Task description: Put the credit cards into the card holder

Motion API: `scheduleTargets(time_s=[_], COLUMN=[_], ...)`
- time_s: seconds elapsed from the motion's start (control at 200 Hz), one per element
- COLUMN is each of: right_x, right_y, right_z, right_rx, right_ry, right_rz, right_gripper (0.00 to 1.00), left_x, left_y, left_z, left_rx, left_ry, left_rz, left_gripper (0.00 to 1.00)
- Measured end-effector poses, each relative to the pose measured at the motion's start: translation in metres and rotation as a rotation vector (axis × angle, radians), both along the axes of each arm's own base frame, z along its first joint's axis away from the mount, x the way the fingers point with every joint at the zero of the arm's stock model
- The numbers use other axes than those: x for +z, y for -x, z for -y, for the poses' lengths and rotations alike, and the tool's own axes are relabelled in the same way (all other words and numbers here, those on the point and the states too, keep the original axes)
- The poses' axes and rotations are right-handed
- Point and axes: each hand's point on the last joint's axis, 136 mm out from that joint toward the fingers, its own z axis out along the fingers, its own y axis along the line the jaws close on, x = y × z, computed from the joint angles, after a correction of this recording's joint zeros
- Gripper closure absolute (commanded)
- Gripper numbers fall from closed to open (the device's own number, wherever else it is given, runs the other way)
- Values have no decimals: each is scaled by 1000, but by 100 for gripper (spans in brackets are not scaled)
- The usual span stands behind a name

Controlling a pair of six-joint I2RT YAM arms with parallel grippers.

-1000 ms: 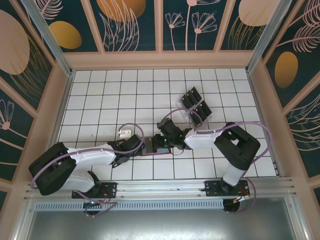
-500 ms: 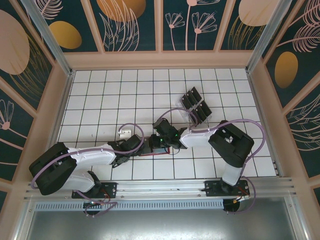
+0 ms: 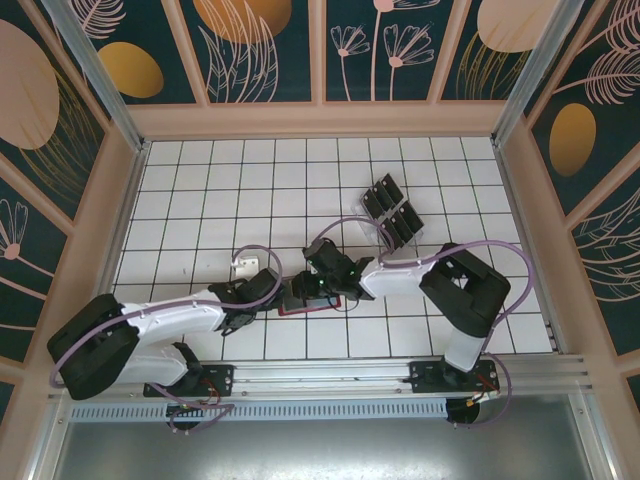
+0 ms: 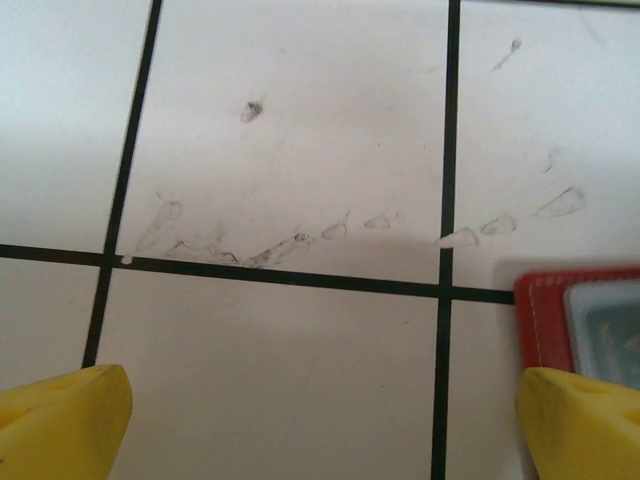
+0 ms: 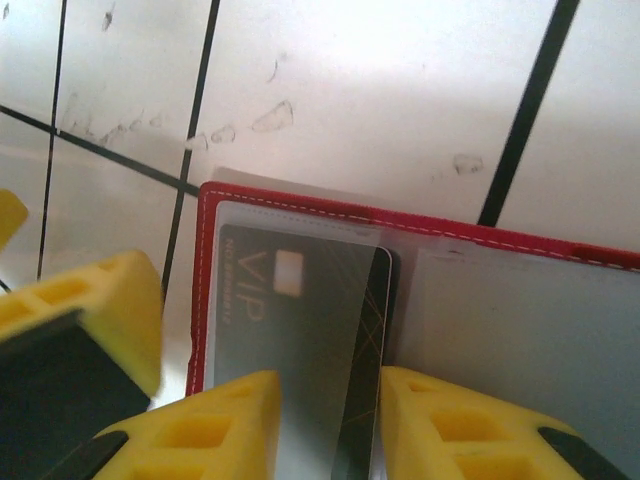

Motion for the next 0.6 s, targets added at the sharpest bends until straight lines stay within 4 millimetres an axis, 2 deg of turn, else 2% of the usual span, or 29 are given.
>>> scheduleTargets(time_s=[0.13, 0.395, 0.601], right_x=[0, 6, 34], right_y=[4, 9, 7], right_z=[4, 10, 10], right_rx=[1, -13, -20], right_ry=[0, -16, -68], right_rz=[-6, -7, 39], right_gripper=[68, 63, 65], left_x=[6, -1, -7], left_y=[0, 4, 8], left_z=[-4, -8, -9], left_rx=[21, 35, 28], left_ry=[9, -10, -17], left_rz=[18, -5, -32], left_gripper=[2, 1, 1])
